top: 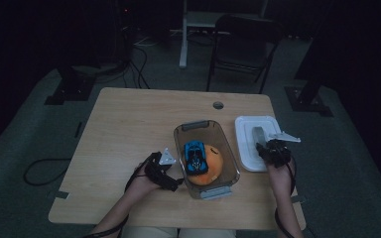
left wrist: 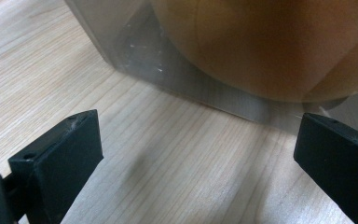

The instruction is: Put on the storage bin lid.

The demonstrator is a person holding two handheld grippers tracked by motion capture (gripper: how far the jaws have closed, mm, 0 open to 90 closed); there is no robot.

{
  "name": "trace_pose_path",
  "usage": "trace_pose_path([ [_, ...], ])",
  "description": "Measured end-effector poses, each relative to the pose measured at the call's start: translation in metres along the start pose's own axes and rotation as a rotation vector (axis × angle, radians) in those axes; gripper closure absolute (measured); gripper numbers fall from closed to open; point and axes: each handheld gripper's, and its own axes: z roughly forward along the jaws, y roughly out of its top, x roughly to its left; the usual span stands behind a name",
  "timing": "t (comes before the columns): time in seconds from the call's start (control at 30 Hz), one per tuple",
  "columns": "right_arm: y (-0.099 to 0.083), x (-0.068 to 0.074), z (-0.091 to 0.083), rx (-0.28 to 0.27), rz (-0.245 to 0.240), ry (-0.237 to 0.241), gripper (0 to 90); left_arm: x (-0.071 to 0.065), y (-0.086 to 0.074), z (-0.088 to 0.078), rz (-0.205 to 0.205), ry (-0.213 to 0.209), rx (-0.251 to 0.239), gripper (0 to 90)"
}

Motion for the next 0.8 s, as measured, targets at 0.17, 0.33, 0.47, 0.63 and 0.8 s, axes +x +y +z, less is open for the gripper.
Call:
trace_pose_path([
  [0.17,0.013,0.008,-0.041,-0.095,-0.009,0.022,67.5,-0.003,0.002,0.005,0.004,-0.005,0.001,1.6],
  [0.33,0.023,0.022,-0.067,-0.160,-0.046,0.051,67.5,-0.004,0.004,0.007,0.013,-0.008,0.005,1.6],
  [0.47,0.030,0.037,-0.084,-0.199,-0.067,0.105,67.5,-0.006,0.006,0.008,0.016,-0.010,0.010,1.6],
  [0.63,0.035,0.052,-0.097,-0.237,-0.082,0.178,67.5,-0.007,0.008,0.009,0.026,-0.010,0.011,1.6],
  [0.8,0.040,0.080,-0.109,-0.259,-0.121,0.258,67.4,-0.011,0.013,0.013,0.036,-0.019,0.012,1.6],
])
